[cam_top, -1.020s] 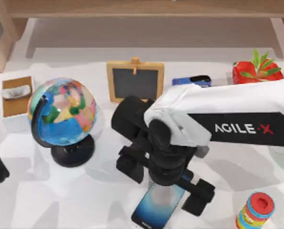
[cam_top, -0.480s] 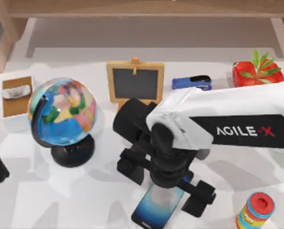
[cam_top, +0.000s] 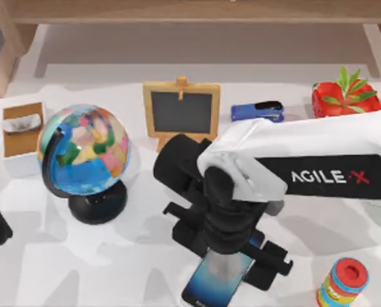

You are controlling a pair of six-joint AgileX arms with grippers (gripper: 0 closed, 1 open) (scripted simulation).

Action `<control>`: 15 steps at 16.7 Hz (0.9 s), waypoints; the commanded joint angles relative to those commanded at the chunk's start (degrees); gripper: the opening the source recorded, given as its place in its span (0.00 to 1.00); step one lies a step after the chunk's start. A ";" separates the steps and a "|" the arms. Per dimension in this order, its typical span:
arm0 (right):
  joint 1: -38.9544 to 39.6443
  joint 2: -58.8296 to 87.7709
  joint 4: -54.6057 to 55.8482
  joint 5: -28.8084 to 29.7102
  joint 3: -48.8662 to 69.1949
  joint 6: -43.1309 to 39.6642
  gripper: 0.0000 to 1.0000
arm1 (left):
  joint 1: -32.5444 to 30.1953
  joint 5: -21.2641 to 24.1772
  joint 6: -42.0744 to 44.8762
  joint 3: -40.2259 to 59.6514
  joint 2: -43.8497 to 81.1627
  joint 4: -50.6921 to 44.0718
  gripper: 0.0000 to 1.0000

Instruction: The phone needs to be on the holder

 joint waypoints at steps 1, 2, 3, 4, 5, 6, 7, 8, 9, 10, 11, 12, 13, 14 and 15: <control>0.00 0.00 0.00 0.00 0.00 0.00 0.17 | 0.00 0.00 0.00 0.00 0.00 0.00 1.00; 0.00 0.00 0.00 0.00 0.00 0.00 0.10 | 0.00 0.00 0.00 0.00 0.00 0.00 1.00; 0.00 0.00 0.00 0.00 0.00 0.00 0.02 | 0.00 0.00 0.00 0.00 0.00 0.00 1.00; 0.00 0.00 0.00 0.00 0.00 0.00 0.00 | 0.00 0.00 0.00 0.00 0.00 0.00 1.00; 0.00 0.00 0.00 0.00 0.00 0.00 0.00 | 0.00 0.00 0.00 0.00 0.00 0.00 1.00; 0.00 0.00 0.00 0.00 0.00 0.00 0.00 | 0.00 0.00 0.00 0.00 0.00 0.00 1.00; 0.00 0.00 0.00 0.00 0.00 0.00 0.00 | 0.00 0.00 0.00 0.00 0.00 0.00 1.00; 0.00 0.00 0.00 0.00 0.00 0.00 0.00 | 0.00 0.00 0.00 0.00 0.00 0.00 1.00; 0.00 0.00 0.00 0.00 0.00 0.00 0.00 | 0.00 0.00 0.00 0.00 0.00 0.00 1.00; 0.00 0.00 0.00 0.00 0.00 0.00 0.00 | 0.00 0.00 0.00 0.00 0.00 0.00 1.00; 0.00 0.00 0.00 0.00 0.00 0.00 0.00 | 0.00 0.00 0.00 0.00 0.00 0.00 1.00; -0.22 -3.14 -3.50 0.15 0.62 -1.12 0.00 | 0.00 0.00 0.00 0.00 0.00 0.00 1.00; -0.20 -3.21 -3.65 0.13 0.72 -1.12 0.00 | 0.00 0.00 0.00 0.00 0.00 0.00 1.00; -0.17 -3.41 -4.14 0.12 0.99 -1.12 0.00 | 0.00 0.00 0.00 0.00 0.00 0.00 1.00; -0.15 -3.64 -4.74 0.13 1.26 -1.14 0.00 | 0.00 0.00 0.00 0.00 0.00 0.00 1.00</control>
